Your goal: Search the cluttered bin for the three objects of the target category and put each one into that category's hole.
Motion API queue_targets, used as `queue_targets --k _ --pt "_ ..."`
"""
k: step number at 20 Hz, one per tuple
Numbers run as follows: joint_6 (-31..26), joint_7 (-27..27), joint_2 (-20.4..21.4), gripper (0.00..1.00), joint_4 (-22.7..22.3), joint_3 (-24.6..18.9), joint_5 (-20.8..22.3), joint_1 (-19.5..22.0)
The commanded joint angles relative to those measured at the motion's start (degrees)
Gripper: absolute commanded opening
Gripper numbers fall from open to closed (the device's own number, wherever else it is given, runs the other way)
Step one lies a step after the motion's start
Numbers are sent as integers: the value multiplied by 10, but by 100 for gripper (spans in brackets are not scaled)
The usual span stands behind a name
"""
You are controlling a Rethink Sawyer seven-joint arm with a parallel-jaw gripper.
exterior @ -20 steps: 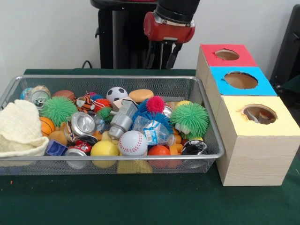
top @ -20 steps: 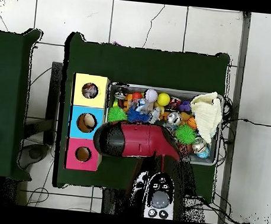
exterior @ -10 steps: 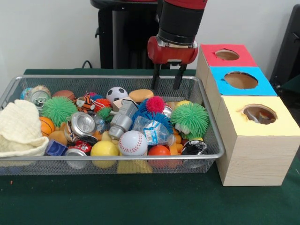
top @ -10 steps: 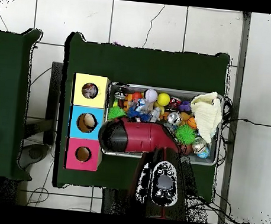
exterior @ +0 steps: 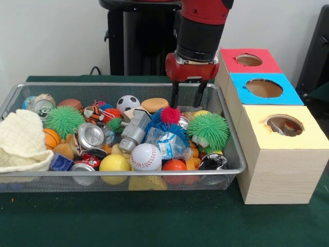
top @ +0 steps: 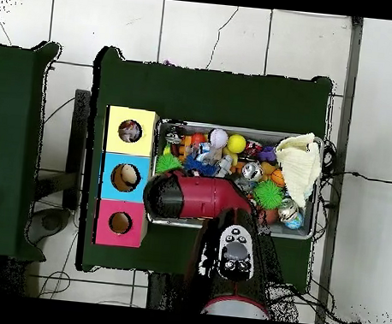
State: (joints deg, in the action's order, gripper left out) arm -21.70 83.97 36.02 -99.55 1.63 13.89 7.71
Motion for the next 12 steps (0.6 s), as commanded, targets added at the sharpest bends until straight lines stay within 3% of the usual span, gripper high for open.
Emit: queue_targets --k 1,12 --pt "51 119 -25 100 -6 -37 -28 5" --pt "69 122 -40 100 0 -15 -30 -6"
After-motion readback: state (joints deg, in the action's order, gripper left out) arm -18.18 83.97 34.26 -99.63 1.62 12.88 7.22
